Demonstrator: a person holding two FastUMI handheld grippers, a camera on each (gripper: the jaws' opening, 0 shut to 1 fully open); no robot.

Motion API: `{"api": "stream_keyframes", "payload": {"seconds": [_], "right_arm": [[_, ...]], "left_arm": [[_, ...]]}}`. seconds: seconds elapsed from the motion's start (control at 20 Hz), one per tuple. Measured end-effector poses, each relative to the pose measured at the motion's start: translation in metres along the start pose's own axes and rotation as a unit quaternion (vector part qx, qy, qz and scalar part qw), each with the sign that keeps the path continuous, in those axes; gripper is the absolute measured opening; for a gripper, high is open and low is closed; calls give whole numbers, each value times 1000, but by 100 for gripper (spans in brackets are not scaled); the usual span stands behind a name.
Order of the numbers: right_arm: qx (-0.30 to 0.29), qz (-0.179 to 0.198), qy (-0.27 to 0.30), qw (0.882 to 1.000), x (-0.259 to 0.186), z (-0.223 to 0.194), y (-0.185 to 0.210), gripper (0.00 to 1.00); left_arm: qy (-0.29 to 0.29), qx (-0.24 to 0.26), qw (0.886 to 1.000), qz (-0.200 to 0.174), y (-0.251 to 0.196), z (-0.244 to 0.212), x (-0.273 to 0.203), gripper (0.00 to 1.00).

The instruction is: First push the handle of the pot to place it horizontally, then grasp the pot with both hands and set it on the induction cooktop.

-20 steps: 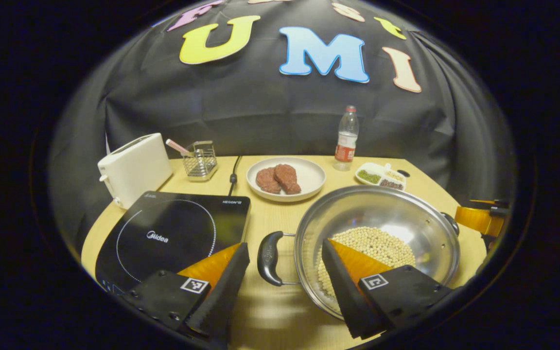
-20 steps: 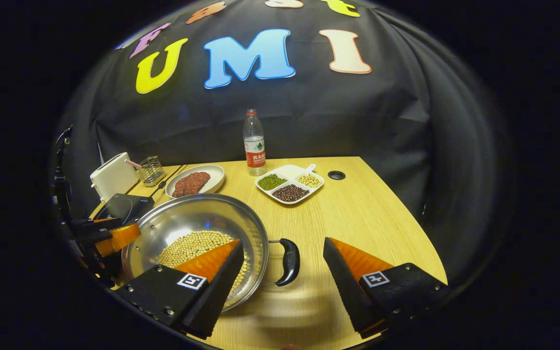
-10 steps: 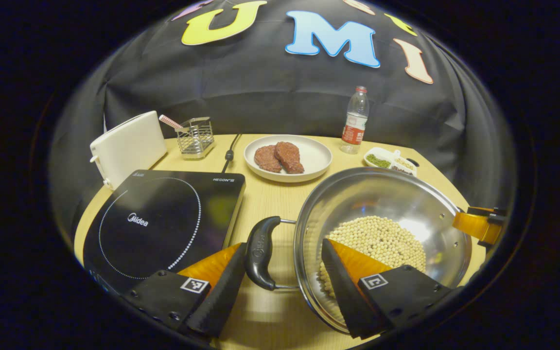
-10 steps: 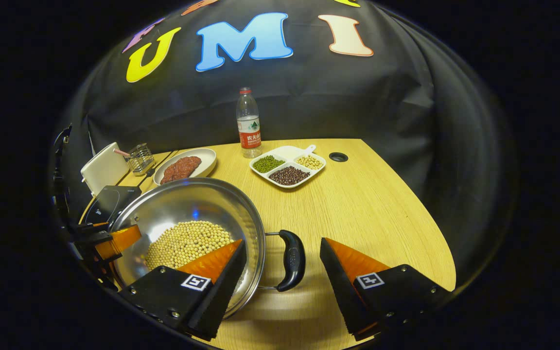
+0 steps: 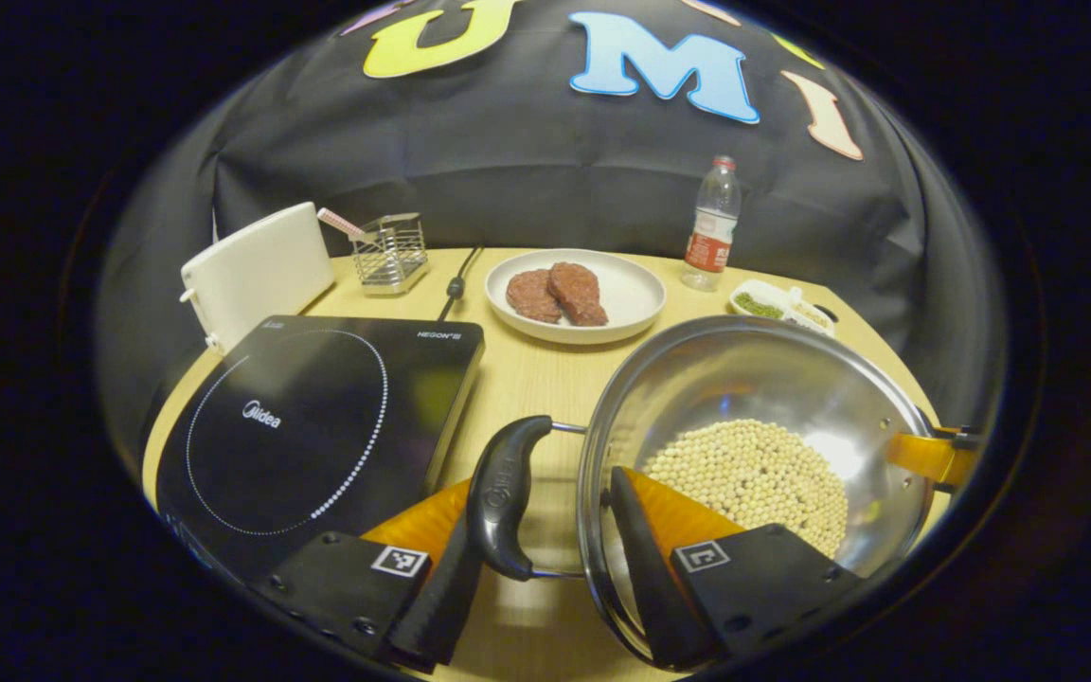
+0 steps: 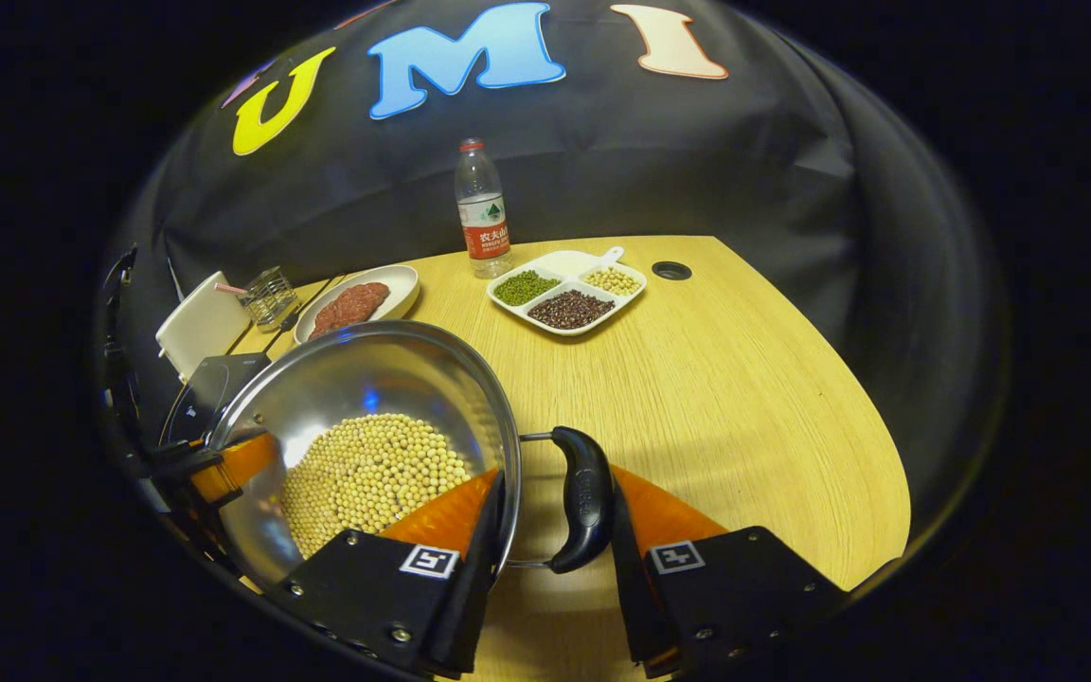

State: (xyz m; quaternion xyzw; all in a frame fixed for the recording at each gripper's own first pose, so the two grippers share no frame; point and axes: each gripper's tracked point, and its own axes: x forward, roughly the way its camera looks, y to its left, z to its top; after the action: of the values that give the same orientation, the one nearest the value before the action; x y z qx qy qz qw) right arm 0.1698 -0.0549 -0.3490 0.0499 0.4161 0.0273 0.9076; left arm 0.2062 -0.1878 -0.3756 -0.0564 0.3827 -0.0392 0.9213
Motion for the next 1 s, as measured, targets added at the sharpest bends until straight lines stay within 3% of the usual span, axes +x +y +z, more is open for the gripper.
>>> {"api": "stream_keyframes", "payload": {"seconds": [0.25,0.45,0.5,0.6,0.7,0.85,1.0], "right_arm": [[-8,-10,1,1000,1,2,1,48],[-10,-13,0,1000,-5,4,6,48],[-8,-14,1,1000,-10,4,7,48],[-8,-17,-1,1000,-24,7,15,48],[-7,-24,-9,1000,-36,11,25,48],[3,-32,-17,999,-50,13,44,48],[19,-35,-21,999,-56,14,67,48]], "left_arm": [[-7,-31,999,-12,-2,-1,-5,63],[-12,-24,1000,-10,1,5,-10,66],[-13,-23,1000,-11,3,8,-15,62],[-19,-22,999,-15,9,13,-25,69],[-23,-23,999,-22,17,21,-32,62],[-29,-13,999,-34,33,33,-40,66],[-37,-2,999,-40,58,47,-46,62]]}}
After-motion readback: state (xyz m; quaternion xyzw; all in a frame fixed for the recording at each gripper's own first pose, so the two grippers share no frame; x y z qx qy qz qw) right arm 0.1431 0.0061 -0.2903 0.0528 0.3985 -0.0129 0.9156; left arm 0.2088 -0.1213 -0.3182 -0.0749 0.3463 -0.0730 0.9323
